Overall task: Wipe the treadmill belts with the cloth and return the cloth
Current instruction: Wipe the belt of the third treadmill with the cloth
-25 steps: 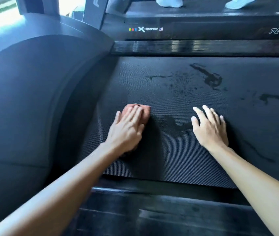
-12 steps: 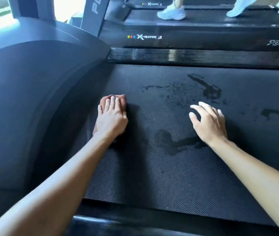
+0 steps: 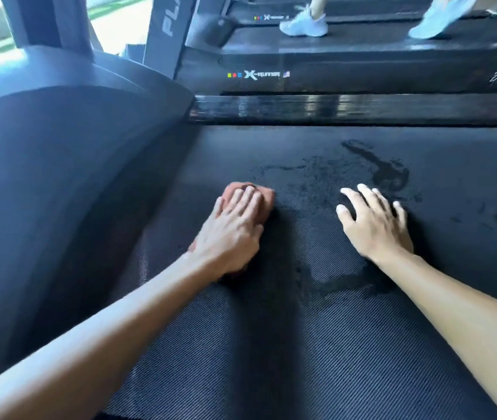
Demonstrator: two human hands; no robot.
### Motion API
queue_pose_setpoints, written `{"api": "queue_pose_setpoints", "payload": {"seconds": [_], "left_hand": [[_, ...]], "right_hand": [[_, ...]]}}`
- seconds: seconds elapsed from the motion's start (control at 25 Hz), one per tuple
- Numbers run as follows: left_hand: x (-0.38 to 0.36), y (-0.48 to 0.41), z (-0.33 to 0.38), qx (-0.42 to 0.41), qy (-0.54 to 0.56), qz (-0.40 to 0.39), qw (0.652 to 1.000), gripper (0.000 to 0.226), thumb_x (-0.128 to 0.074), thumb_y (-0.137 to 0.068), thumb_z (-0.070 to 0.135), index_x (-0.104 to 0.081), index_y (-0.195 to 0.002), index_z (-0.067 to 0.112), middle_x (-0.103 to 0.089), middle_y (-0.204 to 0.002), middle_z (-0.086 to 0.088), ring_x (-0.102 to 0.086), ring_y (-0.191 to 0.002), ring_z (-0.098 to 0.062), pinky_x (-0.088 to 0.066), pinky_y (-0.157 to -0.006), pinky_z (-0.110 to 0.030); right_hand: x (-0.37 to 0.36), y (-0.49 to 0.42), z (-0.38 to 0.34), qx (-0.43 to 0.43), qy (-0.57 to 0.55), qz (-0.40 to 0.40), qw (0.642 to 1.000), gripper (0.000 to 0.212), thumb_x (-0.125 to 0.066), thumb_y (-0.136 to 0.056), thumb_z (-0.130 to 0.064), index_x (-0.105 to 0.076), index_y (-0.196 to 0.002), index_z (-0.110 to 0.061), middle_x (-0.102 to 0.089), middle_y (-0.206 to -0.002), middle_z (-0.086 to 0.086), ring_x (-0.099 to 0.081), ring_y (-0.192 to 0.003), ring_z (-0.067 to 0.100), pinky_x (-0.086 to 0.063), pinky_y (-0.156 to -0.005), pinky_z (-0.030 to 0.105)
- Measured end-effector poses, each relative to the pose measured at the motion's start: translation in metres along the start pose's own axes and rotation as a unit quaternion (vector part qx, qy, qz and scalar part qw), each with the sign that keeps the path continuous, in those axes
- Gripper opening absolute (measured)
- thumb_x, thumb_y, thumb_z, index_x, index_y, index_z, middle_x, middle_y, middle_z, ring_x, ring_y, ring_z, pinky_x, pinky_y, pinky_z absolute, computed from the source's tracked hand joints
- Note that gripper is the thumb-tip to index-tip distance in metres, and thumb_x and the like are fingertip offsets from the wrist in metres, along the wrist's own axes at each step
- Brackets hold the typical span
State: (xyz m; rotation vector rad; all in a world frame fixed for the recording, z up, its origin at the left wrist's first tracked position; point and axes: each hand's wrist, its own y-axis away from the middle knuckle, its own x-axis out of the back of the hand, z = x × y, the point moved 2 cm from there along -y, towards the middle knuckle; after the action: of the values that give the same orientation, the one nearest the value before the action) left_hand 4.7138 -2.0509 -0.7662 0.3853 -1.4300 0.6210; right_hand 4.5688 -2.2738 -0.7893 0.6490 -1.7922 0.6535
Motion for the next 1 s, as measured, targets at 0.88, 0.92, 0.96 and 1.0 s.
{"api": "queue_pose_setpoints", "payload": {"seconds": [0.88,0.92,0.96,1.0], "left_hand": [[-0.01,-0.103,-0.024,-0.019,0.019,-0.012,1.0,0.055,-0.041,-0.095,0.034,-0.028,-0.148,0.027,-0.024,-0.157,0.012,-0.014,-0.147,-0.011,-0.019,-0.118,-0.042],[-0.006,-0.111,-0.055,0.027,0.042,0.011,0.999,0.045,-0.04,-0.091,0.034,-0.042,-0.136,0.03,-0.042,-0.146,0.009,-0.032,-0.141,-0.018,-0.034,-0.111,-0.045],[-0.002,-0.12,-0.089,0.11,0.038,0.036,0.993,0.036,-0.036,-0.086,0.036,-0.048,-0.119,0.029,-0.054,-0.126,0.003,-0.049,-0.126,-0.027,-0.047,-0.097,-0.046],[-0.008,-0.13,-0.12,0.17,0.044,0.052,0.983,0.039,-0.028,-0.08,0.04,-0.047,-0.109,0.024,-0.055,-0.113,-0.003,-0.055,-0.113,-0.031,-0.051,-0.089,-0.049]], "right_hand": [[-0.004,0.002,0.001,0.015,0.025,0.048,0.998,0.048,-0.039,-0.097,-0.049,-0.042,-0.142,-0.036,-0.032,-0.157,-0.002,-0.025,-0.145,0.02,-0.014,-0.116,0.05],[-0.004,0.002,0.002,0.015,0.026,0.047,0.998,0.048,-0.038,-0.097,-0.049,-0.041,-0.142,-0.036,-0.031,-0.157,-0.002,-0.025,-0.145,0.02,-0.014,-0.116,0.05],[-0.004,0.001,0.002,0.014,0.026,0.05,0.998,0.047,-0.037,-0.097,-0.049,-0.042,-0.142,-0.036,-0.032,-0.156,-0.002,-0.026,-0.144,0.02,-0.014,-0.116,0.05],[-0.005,0.001,0.002,0.015,0.026,0.052,0.998,0.047,-0.035,-0.097,-0.049,-0.042,-0.142,-0.036,-0.032,-0.156,-0.002,-0.027,-0.144,0.021,-0.014,-0.115,0.051]]}}
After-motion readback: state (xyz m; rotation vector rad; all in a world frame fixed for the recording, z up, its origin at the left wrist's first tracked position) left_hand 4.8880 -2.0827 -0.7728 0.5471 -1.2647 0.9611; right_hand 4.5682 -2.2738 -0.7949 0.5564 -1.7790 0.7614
